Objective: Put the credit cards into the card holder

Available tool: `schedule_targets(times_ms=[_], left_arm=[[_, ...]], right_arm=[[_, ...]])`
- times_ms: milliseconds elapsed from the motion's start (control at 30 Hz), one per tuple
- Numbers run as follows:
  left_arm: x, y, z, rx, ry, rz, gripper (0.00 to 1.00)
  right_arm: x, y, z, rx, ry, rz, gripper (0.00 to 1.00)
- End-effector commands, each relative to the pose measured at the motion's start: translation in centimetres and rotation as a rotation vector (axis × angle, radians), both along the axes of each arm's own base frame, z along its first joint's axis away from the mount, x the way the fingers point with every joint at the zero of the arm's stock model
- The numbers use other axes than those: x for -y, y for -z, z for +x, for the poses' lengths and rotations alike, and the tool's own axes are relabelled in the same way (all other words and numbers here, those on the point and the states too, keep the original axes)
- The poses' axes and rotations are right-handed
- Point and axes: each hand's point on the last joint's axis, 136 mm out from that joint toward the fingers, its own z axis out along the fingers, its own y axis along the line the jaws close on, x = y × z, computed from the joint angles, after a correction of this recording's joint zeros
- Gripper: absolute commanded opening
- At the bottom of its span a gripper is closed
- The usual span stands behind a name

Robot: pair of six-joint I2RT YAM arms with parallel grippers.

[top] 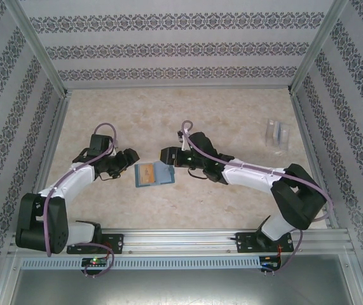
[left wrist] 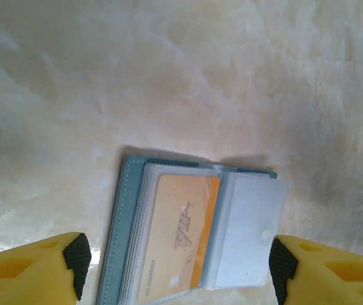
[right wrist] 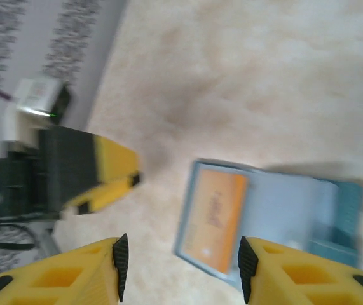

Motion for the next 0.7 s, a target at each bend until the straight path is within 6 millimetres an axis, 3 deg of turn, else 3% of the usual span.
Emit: schedule_targets(times_ms=[0, 100, 300, 667], left_arm=[[-0.1, -0.3, 0.4, 0.002, 0.01, 0.03, 0.76], [-0.1, 0.5, 0.2, -0.03, 0.021, 0.043, 0.76], [-0.2, 1.9, -0.4, -0.065, 0.019, 0.048, 0.76], [-0.2, 1.3, -0.4, -0.061, 0.034, 0.054, 0.77]], right_arm=[[2.7, 4.9, -0.4, -0.077, 0.09, -0.156, 0.53], [1.8, 6.7, -1.2, -0.136, 0.063, -0.161, 0.53], [-1.1, 8.5, -2.5, -0.183, -0.019, -0.149, 0.53], [-4.4, 6.9, -2.5, -0.138, -0.119, -0.102, 0.51]])
